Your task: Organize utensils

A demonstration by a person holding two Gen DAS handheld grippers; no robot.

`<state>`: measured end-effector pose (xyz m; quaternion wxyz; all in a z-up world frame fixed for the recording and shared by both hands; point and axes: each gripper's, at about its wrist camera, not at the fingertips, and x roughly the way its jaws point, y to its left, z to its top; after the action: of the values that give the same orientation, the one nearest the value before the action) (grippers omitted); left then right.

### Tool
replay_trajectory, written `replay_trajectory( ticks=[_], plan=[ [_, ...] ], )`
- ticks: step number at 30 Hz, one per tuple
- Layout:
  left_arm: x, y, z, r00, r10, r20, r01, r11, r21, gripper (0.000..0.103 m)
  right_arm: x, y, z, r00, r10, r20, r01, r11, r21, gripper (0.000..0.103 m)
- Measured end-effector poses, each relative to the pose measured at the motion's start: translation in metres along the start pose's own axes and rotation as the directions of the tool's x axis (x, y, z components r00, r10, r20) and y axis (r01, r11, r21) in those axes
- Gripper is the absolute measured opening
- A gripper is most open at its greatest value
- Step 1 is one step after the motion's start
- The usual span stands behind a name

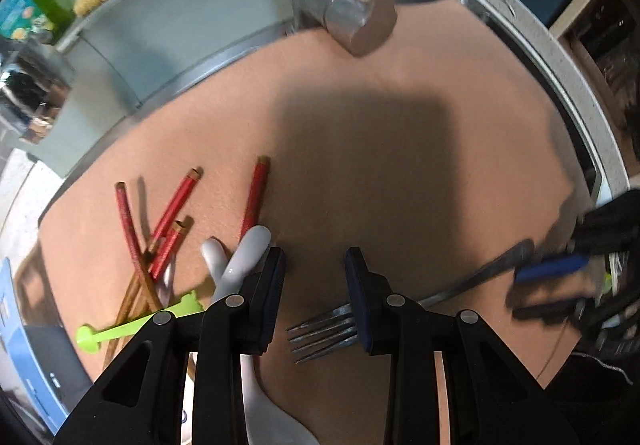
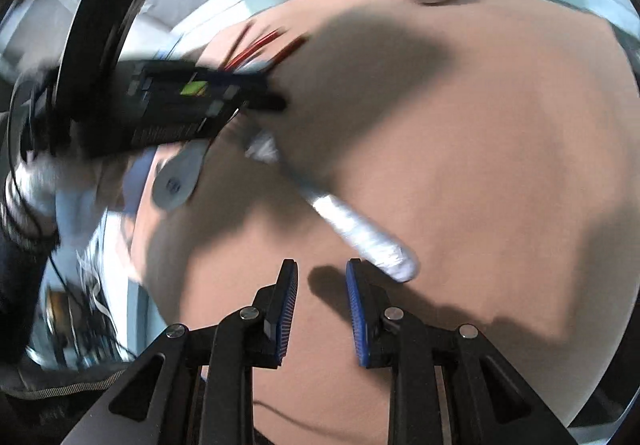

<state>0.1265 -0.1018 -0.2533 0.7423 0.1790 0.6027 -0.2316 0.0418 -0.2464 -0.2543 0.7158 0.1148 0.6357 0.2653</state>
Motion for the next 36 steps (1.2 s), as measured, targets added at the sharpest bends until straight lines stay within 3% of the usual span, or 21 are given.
replay_trajectory(
  ticks=[8,12,18,23,27,30,33,36],
  plan=[
    [-0.003,-0.015,-0.011,0.999,-0.025,-0.037,0.027,0.998,0.050,0.027,-0.002,-0.017,0.017,0.999,0.010,0.053,-0.016,0.995,0.101,0.022],
    [-0.005,-0.019,-0.019,0.997,-0.068,-0.034,0.069,0.997,0.018,0.027,-0.002,-0.019,0.026,0.998,0.001,0.067,-0.010,0.991,0.131,0.025],
    [-0.011,-0.030,-0.042,0.991,-0.130,0.013,0.131,0.990,-0.049,0.027,0.003,-0.022,0.041,0.994,0.031,0.103,-0.052,0.977,0.207,0.040],
    [-0.024,-0.029,-0.054,0.982,-0.163,0.092,0.175,0.976,-0.130,0.031,0.008,-0.020,0.051,0.993,0.009,0.118,-0.041,0.959,0.279,0.041],
    [-0.033,-0.039,-0.069,0.979,-0.150,0.138,0.173,0.969,-0.174,0.031,0.015,-0.008,0.058,0.992,-0.063,0.110,0.027,0.953,0.302,0.043],
    [-0.035,-0.044,-0.088,0.982,-0.131,0.135,0.152,0.976,-0.158,0.041,0.019,0.006,0.062,0.984,-0.148,0.096,0.116,0.953,0.280,0.043],
    [-0.026,-0.060,-0.086,0.990,-0.066,0.125,0.083,0.987,-0.137,0.041,0.023,0.013,0.064,0.977,-0.197,0.079,0.169,0.949,0.266,0.043],
    [-0.025,-0.058,-0.088,0.989,-0.063,0.132,0.083,0.984,-0.156,0.041,0.026,0.017,0.067,0.972,-0.225,0.060,0.202,0.942,0.270,0.042]
  ],
)
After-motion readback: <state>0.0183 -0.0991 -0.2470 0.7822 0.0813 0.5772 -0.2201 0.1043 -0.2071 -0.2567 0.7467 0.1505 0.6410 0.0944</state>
